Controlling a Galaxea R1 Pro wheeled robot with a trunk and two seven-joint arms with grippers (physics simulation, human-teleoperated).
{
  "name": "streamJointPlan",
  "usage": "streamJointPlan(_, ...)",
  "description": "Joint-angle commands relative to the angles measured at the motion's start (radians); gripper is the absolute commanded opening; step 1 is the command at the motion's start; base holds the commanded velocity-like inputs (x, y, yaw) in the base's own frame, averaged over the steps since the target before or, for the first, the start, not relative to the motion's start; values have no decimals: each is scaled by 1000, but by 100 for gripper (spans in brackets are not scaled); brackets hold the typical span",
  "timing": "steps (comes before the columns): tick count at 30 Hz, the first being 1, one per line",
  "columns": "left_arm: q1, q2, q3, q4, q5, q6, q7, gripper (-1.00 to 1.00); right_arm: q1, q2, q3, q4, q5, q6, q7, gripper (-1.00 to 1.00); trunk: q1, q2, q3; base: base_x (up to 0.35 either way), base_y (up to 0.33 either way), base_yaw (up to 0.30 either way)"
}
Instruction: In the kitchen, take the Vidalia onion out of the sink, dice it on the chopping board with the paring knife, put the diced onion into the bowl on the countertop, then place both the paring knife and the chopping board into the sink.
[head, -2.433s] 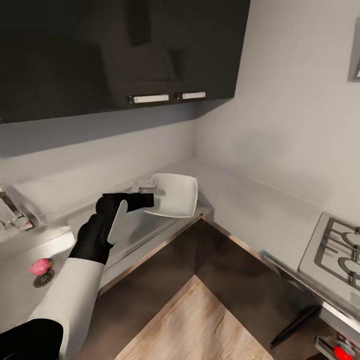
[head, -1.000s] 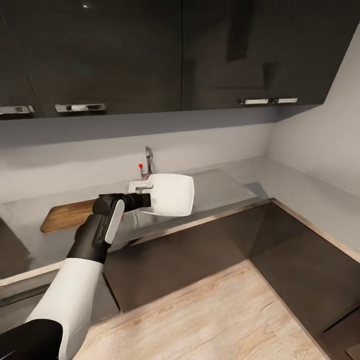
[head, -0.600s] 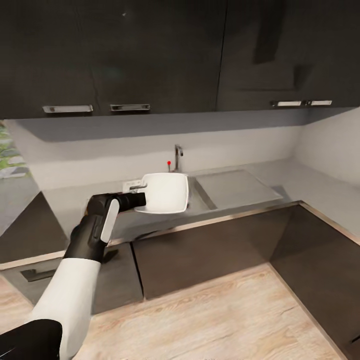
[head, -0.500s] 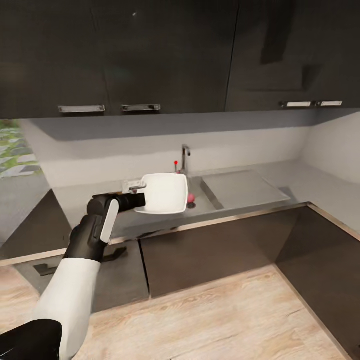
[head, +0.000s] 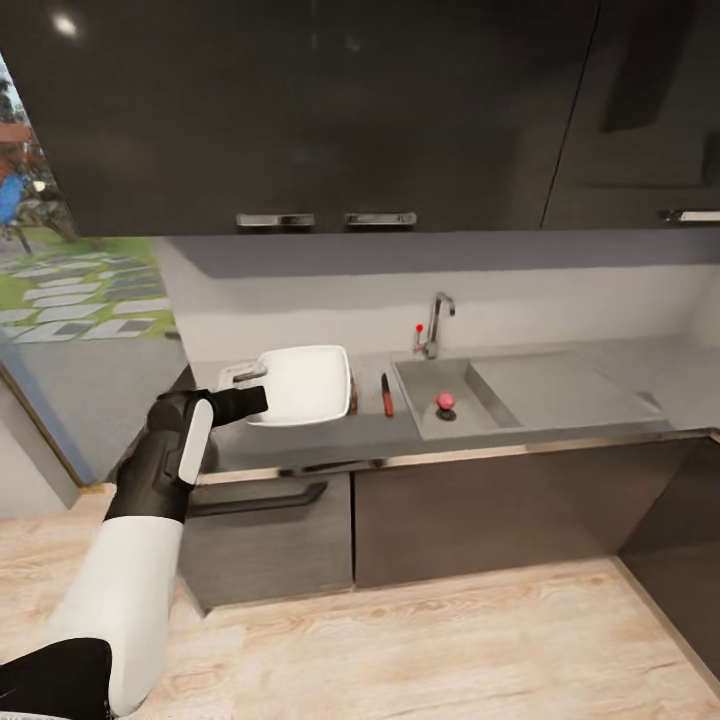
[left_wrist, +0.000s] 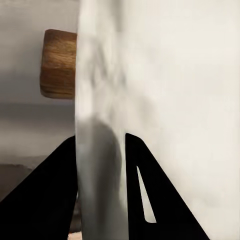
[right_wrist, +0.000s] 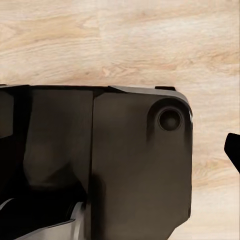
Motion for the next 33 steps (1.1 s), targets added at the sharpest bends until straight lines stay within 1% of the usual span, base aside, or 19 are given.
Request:
streamJointPlan(1, -1, -1, 4, 0, 4, 5, -2, -100, -1, 0, -3, 0, 7, -3, -2, 100, 1, -2, -1, -1, 233, 262)
streamJointPlan(7, -1, -1, 5, 2, 3, 4, -2, -100, -1, 0, -3, 0, 7, -3, -2, 100, 1, -2, 3, 48, 164, 262)
streamJointPlan(15, -1, -1, 4, 22, 3, 1, -2, -100, -1, -2, -4, 0, 7, -4, -2, 100, 1, -2, 9, 285, 80, 250)
streamJointPlan(20, -1, -1, 4, 51, 2, -2, -2, -100, -1, -4, -5, 0, 7, -4, -1, 100, 1, -2, 10, 320, 74, 46)
streamJointPlan(23, -1, -1, 4, 66, 0, -3, -2, -100, -1, -13, -5, -1, 6, -3, 2, 100, 1, -2, 10, 306, 122, 5)
streamJointPlan(33, -1, -1, 1, 87, 0, 0, -4, -100, -1, -10, -8, -1, 2, -1, -1, 100, 1, -2, 10, 277, 179, 0)
